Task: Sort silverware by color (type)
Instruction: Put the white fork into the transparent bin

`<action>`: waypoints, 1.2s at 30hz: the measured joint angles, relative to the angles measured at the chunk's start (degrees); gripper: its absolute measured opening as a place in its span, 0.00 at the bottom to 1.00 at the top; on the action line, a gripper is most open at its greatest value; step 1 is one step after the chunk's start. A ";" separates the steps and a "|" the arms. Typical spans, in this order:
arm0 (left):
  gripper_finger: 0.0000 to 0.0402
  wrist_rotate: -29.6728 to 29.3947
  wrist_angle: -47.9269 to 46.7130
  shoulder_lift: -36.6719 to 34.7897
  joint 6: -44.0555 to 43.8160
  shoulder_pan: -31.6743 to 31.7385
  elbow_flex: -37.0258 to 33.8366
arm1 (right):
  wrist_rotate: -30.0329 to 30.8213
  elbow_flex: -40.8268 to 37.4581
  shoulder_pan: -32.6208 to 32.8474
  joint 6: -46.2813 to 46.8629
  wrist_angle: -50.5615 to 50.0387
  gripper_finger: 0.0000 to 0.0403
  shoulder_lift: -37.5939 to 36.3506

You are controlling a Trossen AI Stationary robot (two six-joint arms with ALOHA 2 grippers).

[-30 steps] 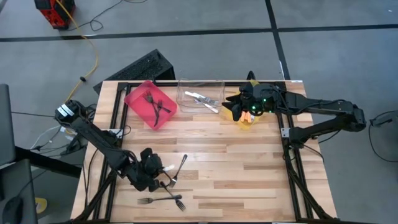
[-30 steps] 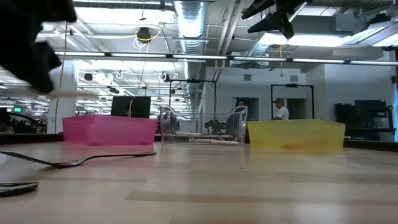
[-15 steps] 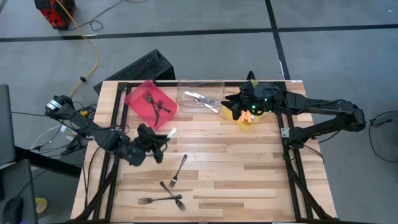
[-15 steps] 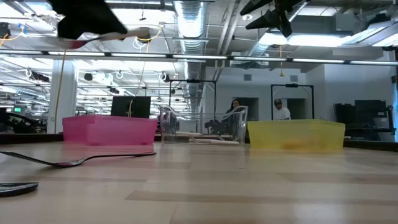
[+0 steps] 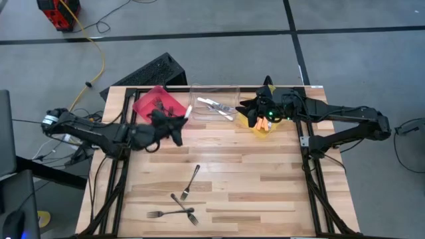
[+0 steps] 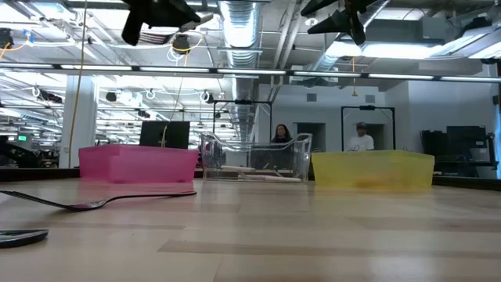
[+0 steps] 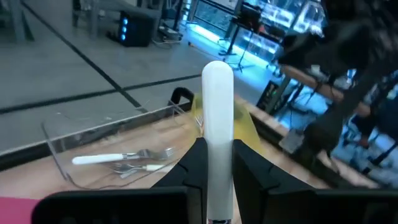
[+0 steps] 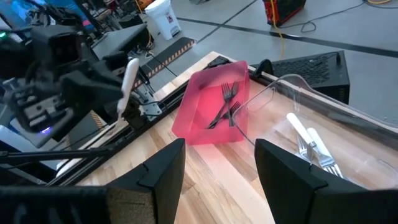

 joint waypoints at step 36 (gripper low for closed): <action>0.07 24.65 15.26 10.55 5.33 26.82 -0.02 | -0.02 0.02 1.40 0.07 2.83 0.54 5.02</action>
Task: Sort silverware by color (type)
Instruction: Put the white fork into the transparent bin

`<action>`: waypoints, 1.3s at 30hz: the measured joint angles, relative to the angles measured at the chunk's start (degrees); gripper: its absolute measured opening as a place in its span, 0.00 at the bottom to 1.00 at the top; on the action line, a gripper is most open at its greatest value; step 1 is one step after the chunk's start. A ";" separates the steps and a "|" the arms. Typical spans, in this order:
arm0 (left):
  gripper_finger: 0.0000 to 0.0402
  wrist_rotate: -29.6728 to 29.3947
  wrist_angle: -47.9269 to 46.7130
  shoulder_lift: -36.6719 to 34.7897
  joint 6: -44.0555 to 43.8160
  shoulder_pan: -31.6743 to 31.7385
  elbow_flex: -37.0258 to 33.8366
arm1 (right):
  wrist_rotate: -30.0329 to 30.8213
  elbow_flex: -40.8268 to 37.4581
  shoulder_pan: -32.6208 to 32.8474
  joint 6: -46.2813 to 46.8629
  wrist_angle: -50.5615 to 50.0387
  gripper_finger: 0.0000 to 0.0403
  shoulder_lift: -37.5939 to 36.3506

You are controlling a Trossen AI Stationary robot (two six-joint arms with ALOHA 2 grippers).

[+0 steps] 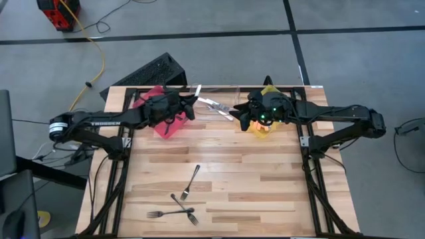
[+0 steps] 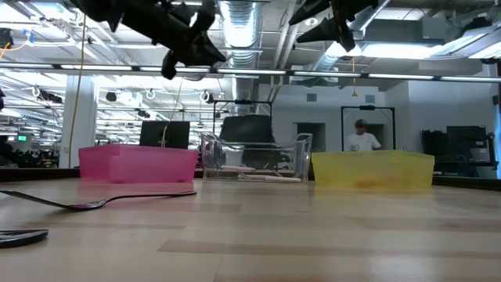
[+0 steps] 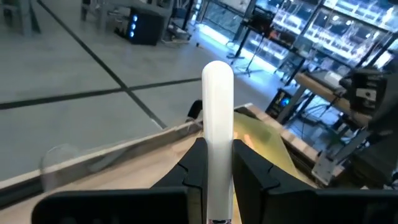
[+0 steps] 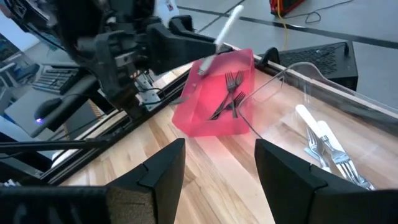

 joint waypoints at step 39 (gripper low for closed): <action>0.07 23.78 -29.40 37.69 35.85 14.25 37.15 | -0.16 0.00 0.09 0.02 -3.40 0.54 -0.02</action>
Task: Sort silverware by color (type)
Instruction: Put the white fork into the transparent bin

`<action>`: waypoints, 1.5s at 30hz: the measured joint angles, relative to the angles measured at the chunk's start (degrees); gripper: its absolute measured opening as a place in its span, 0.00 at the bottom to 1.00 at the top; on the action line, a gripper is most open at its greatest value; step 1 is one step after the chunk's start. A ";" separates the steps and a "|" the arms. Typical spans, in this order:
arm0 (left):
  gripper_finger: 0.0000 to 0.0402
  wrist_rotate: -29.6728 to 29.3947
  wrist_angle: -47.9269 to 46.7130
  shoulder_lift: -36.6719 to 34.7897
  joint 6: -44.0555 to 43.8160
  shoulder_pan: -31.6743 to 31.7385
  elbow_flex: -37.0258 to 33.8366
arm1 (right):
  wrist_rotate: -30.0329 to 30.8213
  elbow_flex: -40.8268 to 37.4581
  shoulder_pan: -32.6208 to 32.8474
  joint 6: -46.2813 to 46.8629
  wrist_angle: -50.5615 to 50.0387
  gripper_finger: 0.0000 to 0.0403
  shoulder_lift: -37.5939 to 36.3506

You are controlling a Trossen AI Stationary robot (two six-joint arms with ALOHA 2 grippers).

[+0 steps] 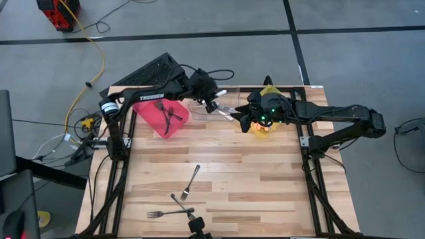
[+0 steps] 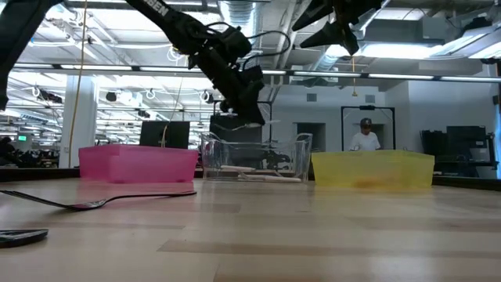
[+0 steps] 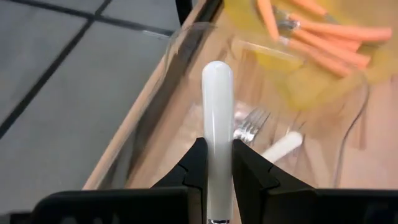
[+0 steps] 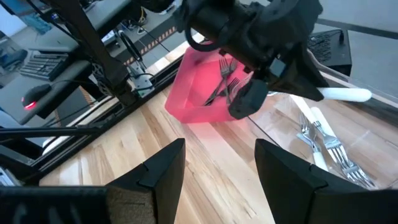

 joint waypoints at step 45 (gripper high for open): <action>0.07 -30.08 17.69 -33.24 1.47 -21.19 -17.91 | -0.05 -0.02 -4.09 -6.62 39.17 0.74 10.86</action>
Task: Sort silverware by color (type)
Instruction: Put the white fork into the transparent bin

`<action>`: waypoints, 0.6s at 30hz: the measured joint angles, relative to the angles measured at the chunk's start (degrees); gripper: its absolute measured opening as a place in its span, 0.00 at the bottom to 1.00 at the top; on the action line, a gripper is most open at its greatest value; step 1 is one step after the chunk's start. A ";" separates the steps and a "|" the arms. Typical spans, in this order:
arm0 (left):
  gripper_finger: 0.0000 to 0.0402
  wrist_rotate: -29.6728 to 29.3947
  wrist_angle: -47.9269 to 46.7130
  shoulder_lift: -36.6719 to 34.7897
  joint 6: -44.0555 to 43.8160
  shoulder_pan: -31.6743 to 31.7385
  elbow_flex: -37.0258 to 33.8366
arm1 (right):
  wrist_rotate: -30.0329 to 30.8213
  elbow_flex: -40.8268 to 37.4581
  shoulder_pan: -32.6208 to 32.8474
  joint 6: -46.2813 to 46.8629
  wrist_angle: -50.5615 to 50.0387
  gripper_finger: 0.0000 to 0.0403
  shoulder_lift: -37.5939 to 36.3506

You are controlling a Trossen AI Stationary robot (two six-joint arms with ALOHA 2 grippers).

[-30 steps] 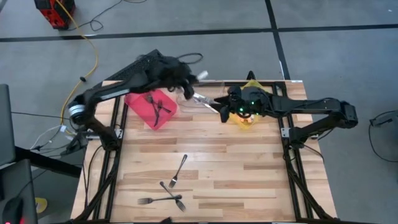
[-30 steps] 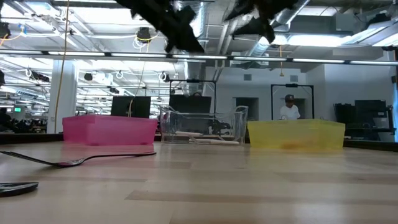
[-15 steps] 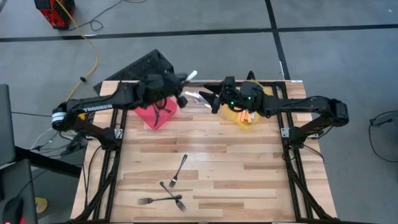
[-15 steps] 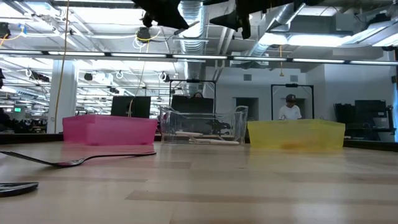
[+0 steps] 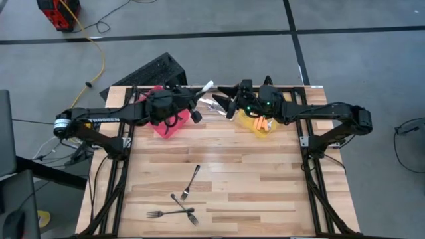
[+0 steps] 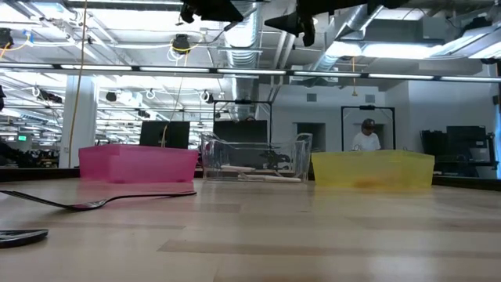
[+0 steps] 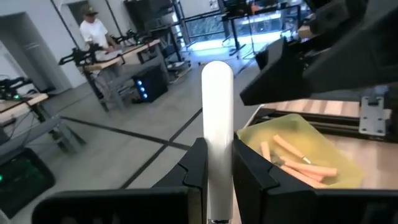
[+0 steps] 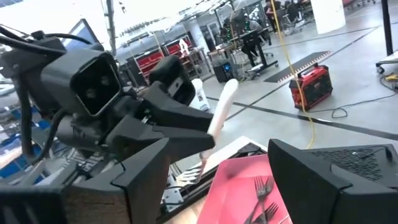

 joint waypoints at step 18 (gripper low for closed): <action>0.07 1.49 1.31 0.00 -0.78 -1.09 0.00 | -0.04 0.00 -2.30 0.25 0.37 0.88 0.00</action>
